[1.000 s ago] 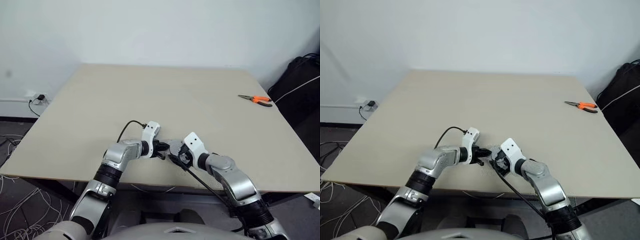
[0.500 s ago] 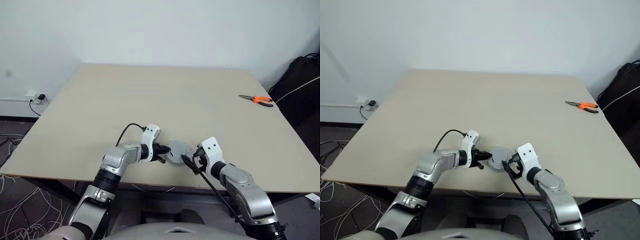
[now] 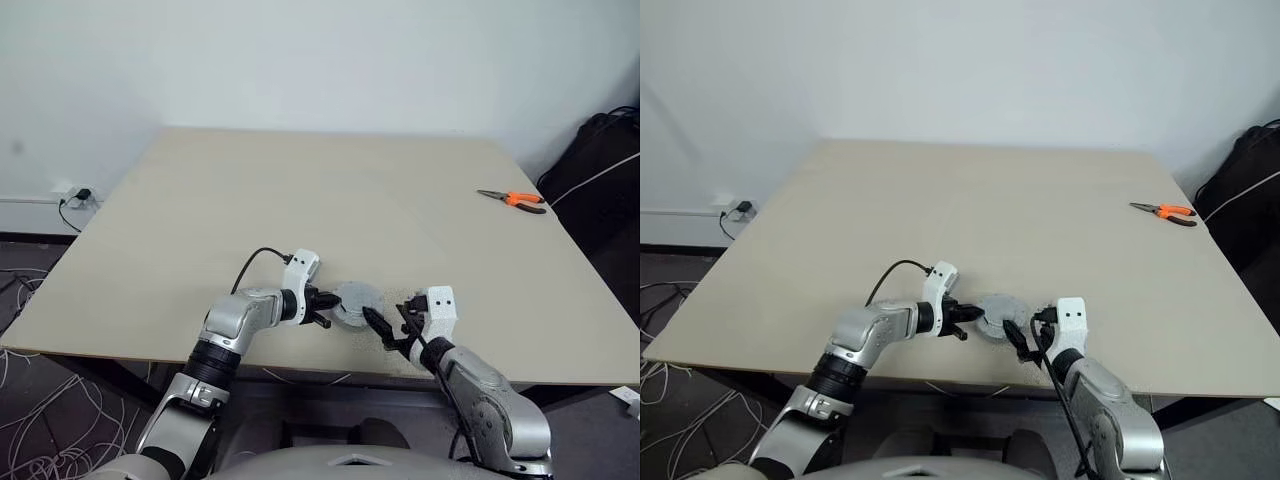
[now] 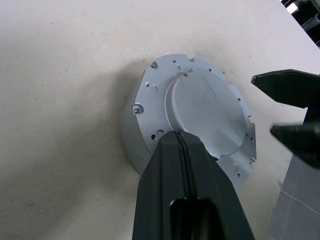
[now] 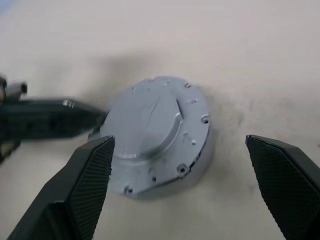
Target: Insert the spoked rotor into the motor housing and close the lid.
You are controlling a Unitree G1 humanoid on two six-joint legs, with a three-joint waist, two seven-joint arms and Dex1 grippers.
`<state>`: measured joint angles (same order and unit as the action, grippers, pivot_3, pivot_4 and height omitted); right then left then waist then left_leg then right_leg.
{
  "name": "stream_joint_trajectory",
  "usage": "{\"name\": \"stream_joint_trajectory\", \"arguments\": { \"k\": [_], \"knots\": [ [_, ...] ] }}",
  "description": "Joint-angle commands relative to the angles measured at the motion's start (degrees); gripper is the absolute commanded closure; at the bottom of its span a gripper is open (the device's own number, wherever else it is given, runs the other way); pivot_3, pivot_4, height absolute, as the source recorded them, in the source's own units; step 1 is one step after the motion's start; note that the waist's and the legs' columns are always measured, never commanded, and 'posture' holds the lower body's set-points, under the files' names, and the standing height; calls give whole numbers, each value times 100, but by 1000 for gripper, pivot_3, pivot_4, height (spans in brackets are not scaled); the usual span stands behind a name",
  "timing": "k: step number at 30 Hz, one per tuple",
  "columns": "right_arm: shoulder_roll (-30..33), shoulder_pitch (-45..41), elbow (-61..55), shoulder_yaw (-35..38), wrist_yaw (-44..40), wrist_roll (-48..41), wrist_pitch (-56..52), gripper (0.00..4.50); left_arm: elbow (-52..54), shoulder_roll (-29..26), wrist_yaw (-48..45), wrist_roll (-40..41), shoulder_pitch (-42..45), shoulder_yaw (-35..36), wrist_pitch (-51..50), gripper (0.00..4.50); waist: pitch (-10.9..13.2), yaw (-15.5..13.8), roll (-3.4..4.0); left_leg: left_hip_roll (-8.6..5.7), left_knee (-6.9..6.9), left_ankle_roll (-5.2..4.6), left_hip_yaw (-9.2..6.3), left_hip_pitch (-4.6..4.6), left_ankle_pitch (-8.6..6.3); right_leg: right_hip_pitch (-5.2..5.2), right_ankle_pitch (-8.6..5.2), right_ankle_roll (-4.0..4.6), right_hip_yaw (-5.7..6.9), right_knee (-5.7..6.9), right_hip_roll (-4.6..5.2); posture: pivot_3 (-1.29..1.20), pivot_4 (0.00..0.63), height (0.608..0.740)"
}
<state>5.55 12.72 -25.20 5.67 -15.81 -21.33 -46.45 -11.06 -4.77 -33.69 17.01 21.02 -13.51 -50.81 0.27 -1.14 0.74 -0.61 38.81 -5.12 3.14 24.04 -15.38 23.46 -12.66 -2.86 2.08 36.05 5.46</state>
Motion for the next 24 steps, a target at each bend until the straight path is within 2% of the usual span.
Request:
{"name": "stream_joint_trajectory", "arguments": {
  "k": [1, 6, 14, 24],
  "knots": [
    [-269, -347, 153, 298, 331, -279, -156, 33, 45, -19, 42, -7, -9, -22, -76, 4500, 0, 7, 1, 0, 0, 0, 0, 0, 0, 0, 0, 0, 0, 0, 0, 0, 0, 740],
    [-573, -778, 574, 528, 677, -486, -365, 33, 55, -11, 50, -8, -10, -15, -70, 4500, 1, 10, 5, -1, -1, 0, 1, 1, 0, 2, 0, 0, -2, 0, -1, 0, 0, 740],
    [-605, -985, 912, 530, 868, -598, -773, 33, 133, -26, 94, -1, -68, 32, -86, 4500, -1, 36, 12, -1, -1, 1, 1, 1, 0, 2, 0, 0, -2, -1, 0, 0, 0, 740],
    [-895, -1025, 833, 1231, 724, -1994, -1956, 33, 144, -13, 129, 36, -105, 48, -89, 4500, -2, 39, 14, -1, -4, 0, 1, 1, 0, 3, 0, 0, -2, -1, 1, 0, 0, 740]
  ]
}}
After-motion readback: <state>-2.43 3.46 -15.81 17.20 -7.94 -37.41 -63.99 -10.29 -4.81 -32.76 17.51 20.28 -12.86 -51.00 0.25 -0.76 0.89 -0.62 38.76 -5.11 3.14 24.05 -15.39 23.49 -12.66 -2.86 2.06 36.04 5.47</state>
